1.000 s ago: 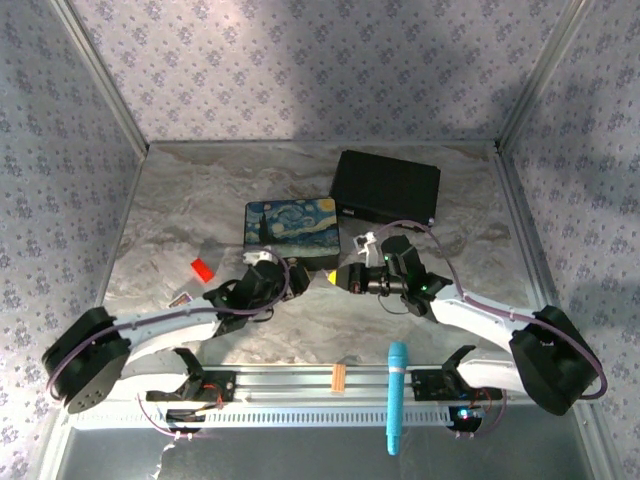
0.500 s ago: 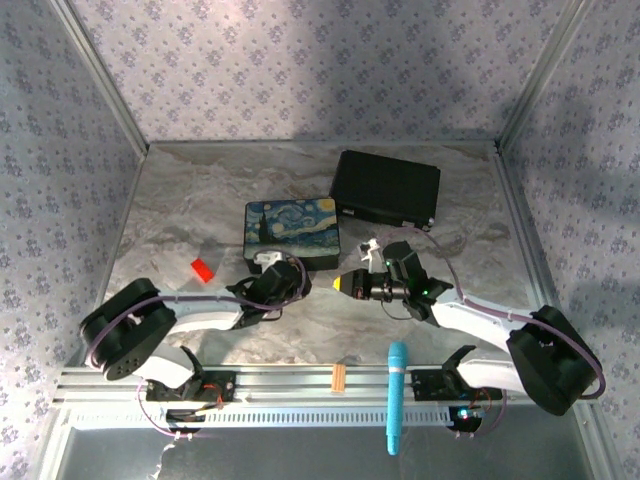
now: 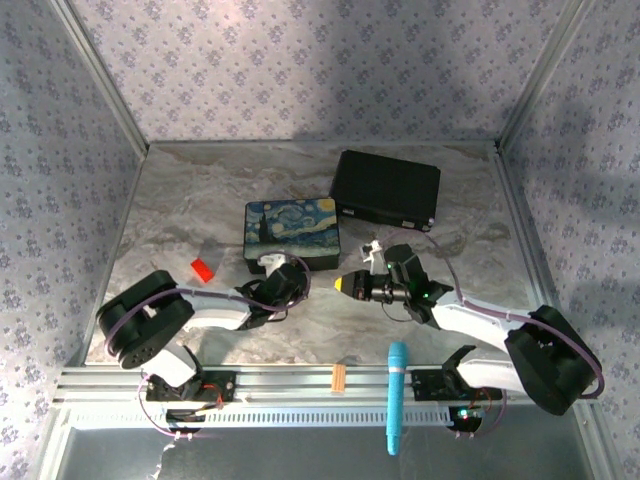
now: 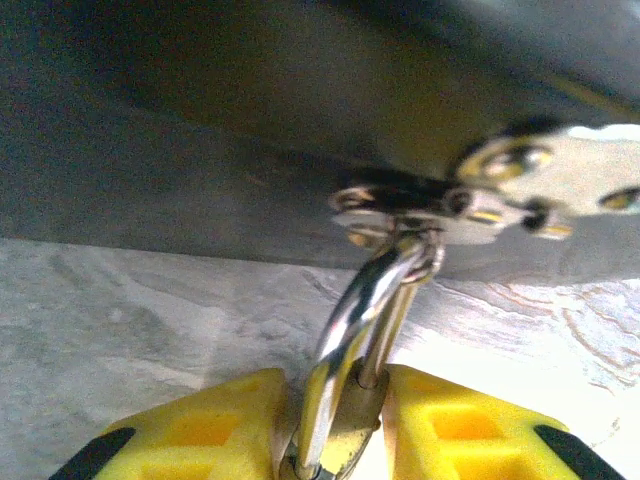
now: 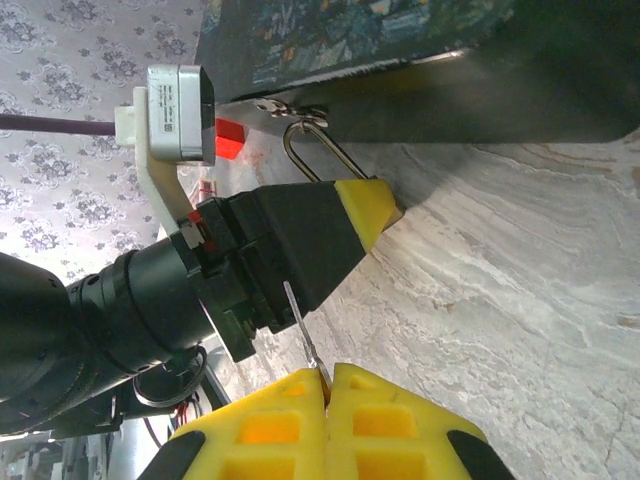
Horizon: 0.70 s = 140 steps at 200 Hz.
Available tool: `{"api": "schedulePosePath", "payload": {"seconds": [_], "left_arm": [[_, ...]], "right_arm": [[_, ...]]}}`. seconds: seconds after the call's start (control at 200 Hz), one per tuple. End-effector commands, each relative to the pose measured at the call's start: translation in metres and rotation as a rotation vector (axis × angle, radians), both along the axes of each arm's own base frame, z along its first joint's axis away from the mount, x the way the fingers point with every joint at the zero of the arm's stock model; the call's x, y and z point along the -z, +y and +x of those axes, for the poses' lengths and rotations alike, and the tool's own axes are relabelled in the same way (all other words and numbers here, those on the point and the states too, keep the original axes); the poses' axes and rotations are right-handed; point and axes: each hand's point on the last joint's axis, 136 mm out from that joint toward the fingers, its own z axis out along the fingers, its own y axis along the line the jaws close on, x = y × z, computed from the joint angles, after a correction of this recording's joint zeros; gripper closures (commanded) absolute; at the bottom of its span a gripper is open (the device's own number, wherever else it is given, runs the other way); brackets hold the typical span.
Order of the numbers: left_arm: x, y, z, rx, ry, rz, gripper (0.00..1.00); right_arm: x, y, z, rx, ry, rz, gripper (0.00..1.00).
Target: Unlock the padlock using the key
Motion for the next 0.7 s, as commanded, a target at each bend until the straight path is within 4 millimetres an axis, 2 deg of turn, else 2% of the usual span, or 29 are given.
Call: {"api": "schedulePosePath", "payload": {"seconds": [0.0, 0.11, 0.275, 0.455, 0.695], "left_arm": [[-0.004, -0.013, -0.002, 0.012, 0.017, -0.057, 0.78], [-0.014, -0.017, -0.004, 0.013, 0.022, -0.109, 0.88], [-0.034, -0.022, -0.002, -0.008, 0.039, -0.246, 0.91], [-0.055, -0.025, 0.005, -0.036, 0.067, -0.464, 1.00], [-0.069, -0.024, 0.009, -0.062, 0.056, -0.543, 1.00]], "right_arm": [[0.004, -0.001, 0.002, 0.024, 0.010, 0.008, 1.00], [0.002, 0.001, 0.002, 0.021, 0.022, 0.040, 1.00], [-0.004, 0.016, 0.001, -0.039, 0.085, 0.144, 1.00], [0.007, 0.027, 0.003, -0.082, 0.215, 0.253, 1.00], [0.021, 0.033, 0.003, -0.100, 0.280, 0.291, 1.00]]}}
